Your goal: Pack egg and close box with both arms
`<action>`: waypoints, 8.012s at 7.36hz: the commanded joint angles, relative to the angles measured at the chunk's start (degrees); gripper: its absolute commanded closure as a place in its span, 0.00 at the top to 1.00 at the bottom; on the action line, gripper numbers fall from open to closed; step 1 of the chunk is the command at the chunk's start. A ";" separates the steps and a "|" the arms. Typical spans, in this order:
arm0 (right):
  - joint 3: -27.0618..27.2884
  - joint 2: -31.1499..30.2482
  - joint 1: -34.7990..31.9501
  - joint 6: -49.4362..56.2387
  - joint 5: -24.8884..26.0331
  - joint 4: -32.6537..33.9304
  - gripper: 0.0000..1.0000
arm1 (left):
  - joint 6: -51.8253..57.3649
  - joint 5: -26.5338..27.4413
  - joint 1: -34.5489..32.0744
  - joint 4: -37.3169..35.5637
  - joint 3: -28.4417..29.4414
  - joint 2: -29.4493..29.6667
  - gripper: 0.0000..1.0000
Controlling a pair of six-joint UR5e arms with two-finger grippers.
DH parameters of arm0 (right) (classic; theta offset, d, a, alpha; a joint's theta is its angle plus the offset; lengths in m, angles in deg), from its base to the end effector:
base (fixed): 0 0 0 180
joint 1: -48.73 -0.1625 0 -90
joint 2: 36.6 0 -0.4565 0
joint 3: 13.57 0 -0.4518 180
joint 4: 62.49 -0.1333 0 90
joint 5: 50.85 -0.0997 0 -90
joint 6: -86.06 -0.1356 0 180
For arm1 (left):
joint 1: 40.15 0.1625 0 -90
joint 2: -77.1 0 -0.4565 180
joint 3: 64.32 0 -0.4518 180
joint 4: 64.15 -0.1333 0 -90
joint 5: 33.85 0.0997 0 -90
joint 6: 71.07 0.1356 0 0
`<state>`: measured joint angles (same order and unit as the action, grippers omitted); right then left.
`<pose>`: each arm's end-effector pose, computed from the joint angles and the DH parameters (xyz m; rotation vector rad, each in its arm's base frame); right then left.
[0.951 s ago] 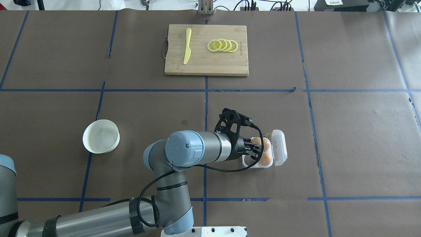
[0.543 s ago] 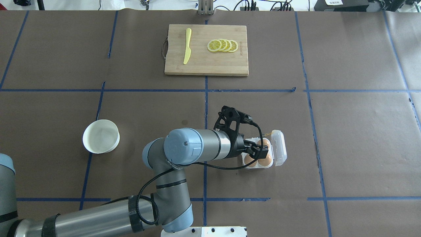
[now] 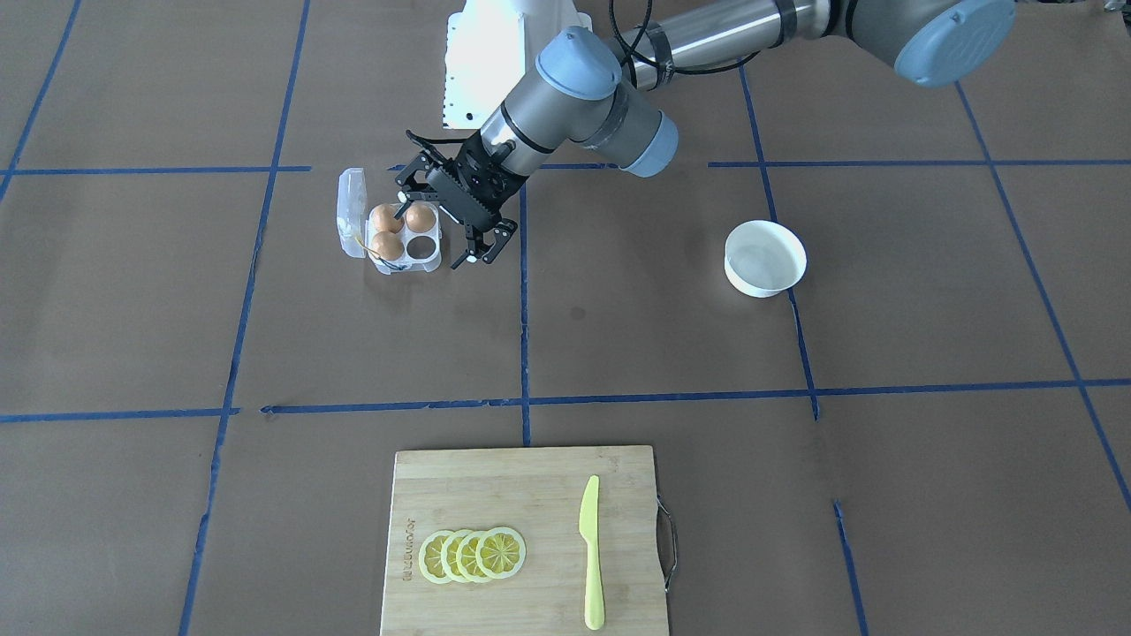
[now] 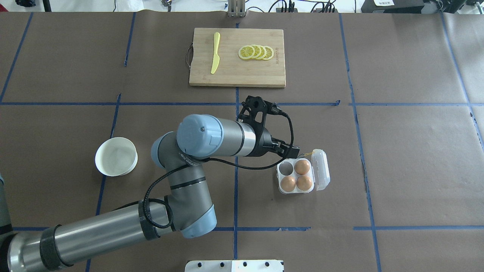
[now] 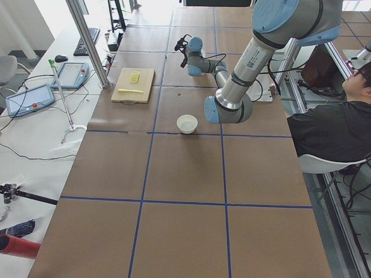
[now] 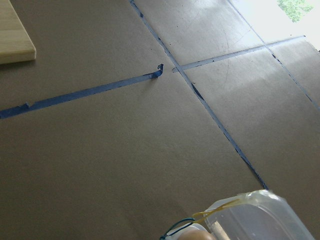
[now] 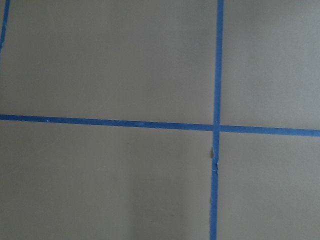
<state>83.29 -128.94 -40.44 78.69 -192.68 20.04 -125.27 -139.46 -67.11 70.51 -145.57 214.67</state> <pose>0.0188 -0.5470 0.6443 0.1298 -0.9125 0.0113 0.6959 -0.4626 0.1030 0.5658 1.3561 0.3239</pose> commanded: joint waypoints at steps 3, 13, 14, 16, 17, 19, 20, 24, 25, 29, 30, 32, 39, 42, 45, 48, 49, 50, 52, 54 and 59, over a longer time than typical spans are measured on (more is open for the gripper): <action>7.99 -0.02 17.05 -33.54 4.08 -18.25 1.00 | 2.43 -9.79 -10.47 -17.54 -16.79 -13.16 1.00; 12.21 2.94 52.94 -62.85 16.56 -35.06 0.00 | 21.39 -10.06 -32.27 -41.05 -24.75 -15.66 0.99; 11.86 5.83 53.83 -64.24 17.02 -34.45 0.00 | 22.80 -10.06 -32.45 -41.05 -24.75 -15.75 0.99; 10.72 13.64 56.29 -66.18 18.15 -31.31 0.00 | 25.62 -10.06 -32.89 -41.05 -24.66 -16.97 0.99; 9.58 19.86 56.48 -66.19 18.34 -26.24 0.00 | 27.28 -10.06 -33.16 -41.05 -24.58 -17.85 0.99; 7.64 28.77 58.31 -66.28 21.23 -19.53 0.00 | 28.09 -10.06 -33.16 -40.87 -24.31 -18.73 0.99; 7.64 29.58 58.41 -66.28 21.68 -19.59 0.00 | 28.09 -10.23 -33.16 -40.87 -24.31 -19.08 0.99; 9.03 31.44 54.57 -66.37 26.87 -14.01 1.00 | 39.21 -14.80 -39.46 -41.22 -23.52 -26.28 1.00; 9.39 31.18 51.24 -64.63 26.52 -9.36 1.00 | 43.60 -16.89 -42.53 -41.75 -22.65 -28.21 1.00; 12.64 24.80 36.49 -24.30 22.68 15.26 1.00 | 58.37 -21.02 -53.53 -44.46 -17.65 -32.71 1.00; 12.47 19.36 28.96 -13.83 17.86 15.65 1.00 | 63.55 -21.04 -54.94 -46.13 -16.76 -34.02 1.00; 11.07 10.38 16.11 5.69 11.87 15.56 1.00 | 71.04 -21.13 -57.49 -46.32 -15.61 -37.52 1.00; 1.40 3.84 3.93 14.58 5.42 15.12 1.00 | 72.13 -22.45 -60.32 -41.40 -7.88 -43.25 1.00; 1.13 3.14 2.43 14.49 5.33 15.12 1.00 | 64.80 -26.19 -60.32 -42.37 -8.32 -45.63 1.00; 1.13 2.61 1.72 14.32 5.16 15.12 1.00 | 50.55 -29.39 -60.49 -42.28 -9.46 -46.25 1.00; 1.13 1.91 1.11 14.32 5.25 15.12 1.00 | 47.43 -29.39 -60.67 -41.75 -10.16 -46.51 1.00; 1.22 1.65 0.76 14.32 5.25 15.12 1.00 | 47.43 -29.39 -60.67 -41.40 -10.07 -47.03 1.00; 1.22 1.56 0.67 13.88 5.33 15.04 1.00 | 47.43 -29.30 -60.67 -41.05 -9.99 -47.12 1.00; 1.14 1.56 0.49 10.46 5.86 13.82 1.00 | 47.43 -29.30 -60.67 -40.96 -10.07 -47.12 1.00; 1.05 1.29 -0.73 10.36 7.09 12.93 1.00 | 47.34 -29.30 -60.67 -40.70 -10.16 -47.04 1.00; -3.52 0.06 -1.88 10.10 7.00 5.28 1.00 | 47.34 -29.30 -60.67 -40.70 -10.25 -47.04 1.00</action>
<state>80.34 -128.83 -42.06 88.86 -185.65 26.06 -77.93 -168.77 -127.77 29.81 -155.81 167.63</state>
